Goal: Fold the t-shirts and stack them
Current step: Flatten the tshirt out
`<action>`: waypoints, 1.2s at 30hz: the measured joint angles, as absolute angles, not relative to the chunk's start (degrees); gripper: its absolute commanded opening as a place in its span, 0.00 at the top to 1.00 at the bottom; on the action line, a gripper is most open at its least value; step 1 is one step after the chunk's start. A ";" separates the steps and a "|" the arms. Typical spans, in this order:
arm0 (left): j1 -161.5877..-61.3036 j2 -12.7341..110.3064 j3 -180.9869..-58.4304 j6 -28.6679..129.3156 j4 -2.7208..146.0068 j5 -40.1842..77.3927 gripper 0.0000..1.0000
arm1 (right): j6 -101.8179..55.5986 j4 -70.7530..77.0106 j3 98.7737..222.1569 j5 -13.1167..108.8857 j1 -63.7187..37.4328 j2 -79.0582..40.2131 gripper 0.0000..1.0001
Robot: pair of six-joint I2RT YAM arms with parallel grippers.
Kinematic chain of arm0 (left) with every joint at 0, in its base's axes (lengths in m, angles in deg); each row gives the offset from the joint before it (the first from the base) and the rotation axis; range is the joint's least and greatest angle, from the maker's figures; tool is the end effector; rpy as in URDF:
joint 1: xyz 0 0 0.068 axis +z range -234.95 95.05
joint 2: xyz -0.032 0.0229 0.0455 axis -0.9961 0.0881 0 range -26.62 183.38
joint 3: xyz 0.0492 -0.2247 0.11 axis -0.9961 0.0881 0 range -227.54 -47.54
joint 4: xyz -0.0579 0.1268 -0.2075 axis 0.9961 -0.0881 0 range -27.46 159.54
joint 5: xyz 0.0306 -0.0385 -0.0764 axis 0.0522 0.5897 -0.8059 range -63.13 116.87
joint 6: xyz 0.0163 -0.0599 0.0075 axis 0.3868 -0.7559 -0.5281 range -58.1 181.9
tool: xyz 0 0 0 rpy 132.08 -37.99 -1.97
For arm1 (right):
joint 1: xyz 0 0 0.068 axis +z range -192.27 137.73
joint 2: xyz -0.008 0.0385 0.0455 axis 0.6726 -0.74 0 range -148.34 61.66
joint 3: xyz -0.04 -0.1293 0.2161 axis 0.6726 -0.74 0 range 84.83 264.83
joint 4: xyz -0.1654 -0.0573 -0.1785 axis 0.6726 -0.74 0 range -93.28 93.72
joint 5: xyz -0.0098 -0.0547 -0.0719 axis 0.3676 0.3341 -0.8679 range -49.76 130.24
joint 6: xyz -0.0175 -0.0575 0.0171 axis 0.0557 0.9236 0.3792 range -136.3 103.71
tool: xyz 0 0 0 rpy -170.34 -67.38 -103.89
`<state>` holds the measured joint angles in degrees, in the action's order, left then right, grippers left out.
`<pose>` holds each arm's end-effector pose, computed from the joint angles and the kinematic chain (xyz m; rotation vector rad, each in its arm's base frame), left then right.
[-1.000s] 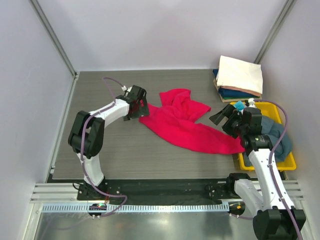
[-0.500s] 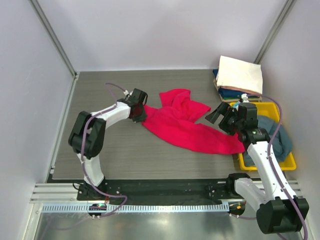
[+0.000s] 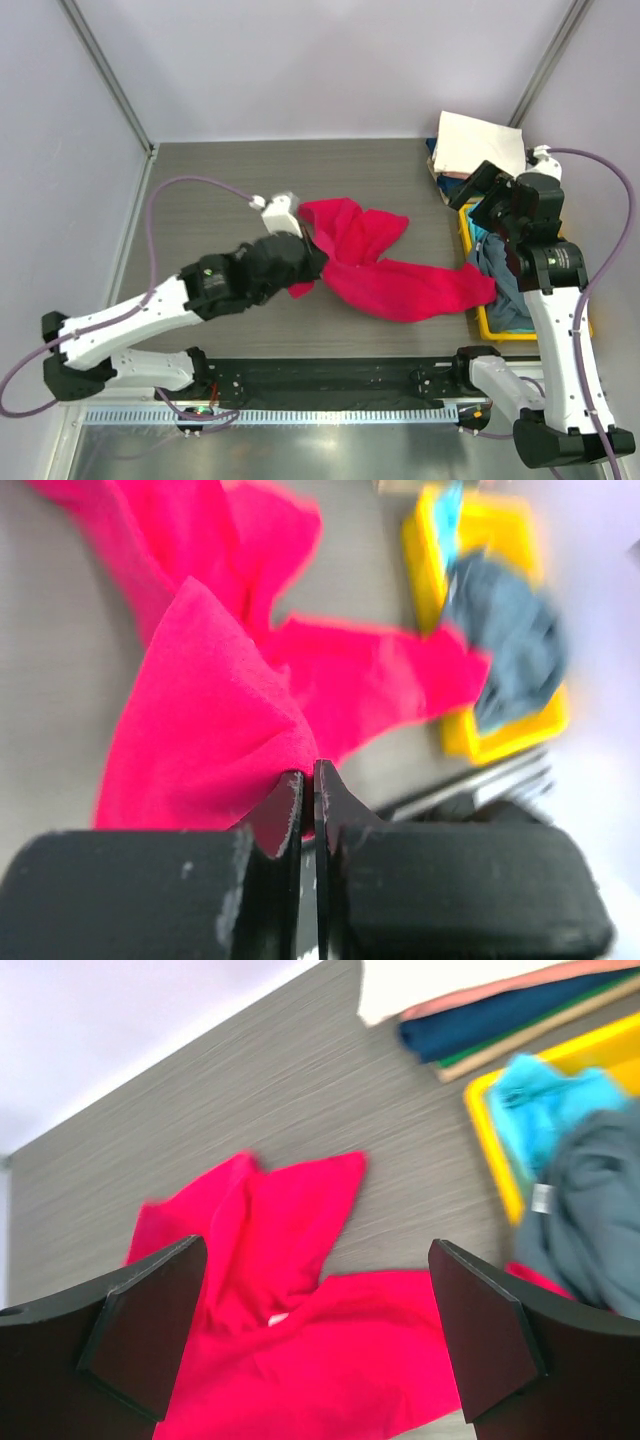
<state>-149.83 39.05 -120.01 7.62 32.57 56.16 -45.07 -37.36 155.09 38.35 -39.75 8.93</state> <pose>0.1241 -0.2098 0.3662 -0.1199 2.1092 -0.7602 0.1864 0.0066 0.3877 0.4744 1.9387 0.3206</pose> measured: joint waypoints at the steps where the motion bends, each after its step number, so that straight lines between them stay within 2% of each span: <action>1: -152.41 39.60 -119.44 6.31 32.37 57.06 0.96 | -44.92 -38.45 155.66 36.63 -39.75 9.47 0.00; 3: -159.21 45.21 -119.61 3.56 31.65 59.05 0.72 | -44.79 -40.77 156.07 32.41 -39.77 10.98 0.00; 4: -161.48 48.29 -120.66 2.94 31.58 59.44 0.55 | -44.74 -41.86 156.10 30.92 -39.77 11.66 0.00; 5: -163.58 52.64 -122.30 2.55 31.34 59.60 0.34 | -44.65 -42.97 156.10 29.52 -39.77 12.38 0.00; 8: -168.34 66.61 -130.15 1.59 28.26 59.86 0.18 | -44.63 -46.06 156.31 27.62 -39.77 13.72 0.00; 11: -169.87 68.67 -131.48 1.98 24.90 59.86 0.14 | -44.70 -48.42 156.31 27.97 -39.77 14.79 0.00; 14: -165.46 60.75 -128.55 3.03 24.39 59.36 0.13 | -44.96 -49.09 154.94 29.81 -39.77 15.92 0.00; 16: -157.13 52.21 -124.66 4.21 24.94 57.28 0.13 | -45.16 -48.92 152.29 31.82 -39.77 16.88 0.00; 18: -144.15 44.62 -120.88 5.85 26.54 55.18 0.14 | -45.33 -48.70 149.25 33.85 -39.77 17.80 0.01; 21: -127.05 41.06 -116.73 8.89 28.24 51.79 0.15 | -45.57 -47.74 144.73 37.68 -39.77 18.09 0.01; 24: -116.89 45.78 -115.50 11.80 30.16 45.78 0.16 | -45.94 -46.30 141.19 41.39 -39.75 17.39 0.02; 27: -109.90 56.97 -115.81 14.31 34.23 39.42 0.18 | -45.99 -44.46 138.83 44.52 -39.77 15.75 0.02; 32: -104.83 73.89 -120.55 16.85 36.57 33.83 0.19 | -45.92 -42.08 136.45 48.69 -39.75 14.63 0.02; 36: -104.23 80.12 -124.77 17.65 37.64 32.54 0.24 | -46.05 -39.54 134.28 51.12 -38.98 14.65 0.02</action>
